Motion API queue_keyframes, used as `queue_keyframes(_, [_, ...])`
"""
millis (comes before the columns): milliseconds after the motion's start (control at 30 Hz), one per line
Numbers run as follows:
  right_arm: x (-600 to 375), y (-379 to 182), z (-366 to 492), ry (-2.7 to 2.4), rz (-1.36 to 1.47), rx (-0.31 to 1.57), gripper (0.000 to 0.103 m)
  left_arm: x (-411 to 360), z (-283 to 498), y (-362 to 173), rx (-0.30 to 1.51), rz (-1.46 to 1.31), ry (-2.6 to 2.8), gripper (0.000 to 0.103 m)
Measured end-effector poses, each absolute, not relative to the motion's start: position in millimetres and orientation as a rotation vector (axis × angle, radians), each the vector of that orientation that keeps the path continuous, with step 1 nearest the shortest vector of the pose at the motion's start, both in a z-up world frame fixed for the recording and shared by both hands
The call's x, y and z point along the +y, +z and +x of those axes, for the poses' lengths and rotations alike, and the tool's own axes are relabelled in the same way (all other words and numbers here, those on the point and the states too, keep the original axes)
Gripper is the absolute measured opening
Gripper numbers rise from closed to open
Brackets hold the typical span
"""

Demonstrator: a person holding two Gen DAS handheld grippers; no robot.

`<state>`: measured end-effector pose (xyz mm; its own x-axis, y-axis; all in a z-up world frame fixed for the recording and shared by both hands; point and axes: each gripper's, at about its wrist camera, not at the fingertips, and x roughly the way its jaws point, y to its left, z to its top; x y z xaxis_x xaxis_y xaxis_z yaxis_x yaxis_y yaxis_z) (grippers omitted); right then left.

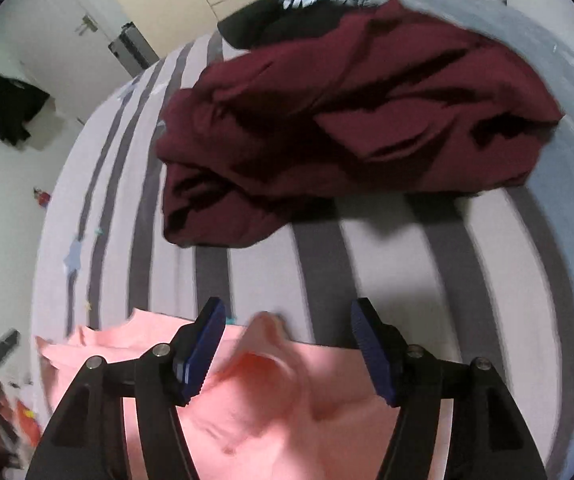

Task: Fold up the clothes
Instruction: 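Lift the hem with both tools and fold it toward the collar, then lay the hem over the collar and open both tools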

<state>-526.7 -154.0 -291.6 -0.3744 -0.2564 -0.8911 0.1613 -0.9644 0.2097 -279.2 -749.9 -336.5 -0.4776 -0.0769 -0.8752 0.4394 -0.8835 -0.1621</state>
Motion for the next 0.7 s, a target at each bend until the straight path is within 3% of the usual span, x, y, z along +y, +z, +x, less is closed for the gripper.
queue_keyframes(100, [-159.3,-286.9,-502.1,-2.418,1.574,0.071,0.062,-735.2,-269.3,-337.6,0.531,1.413,-2.428,0.057])
queue_keyframes(200, [-162.9,-284.4,-467.9,-2.396,1.561,0.139,0.062,-703.8,-259.5,-342.4,0.496,1.476,-2.474,0.057])
queue_keyframes(400, [-160.5,-279.3,-395.7,-2.393,1.524,0.225,0.061,-617.6,-260.1,-355.8,0.541,1.634,-2.640,0.057])
queue_keyframes(700, [-124.0,-290.7,-325.9,-2.391,1.571,0.254,0.061,-452.5,-339.7,-365.9,0.632,1.890,-2.930,0.057])
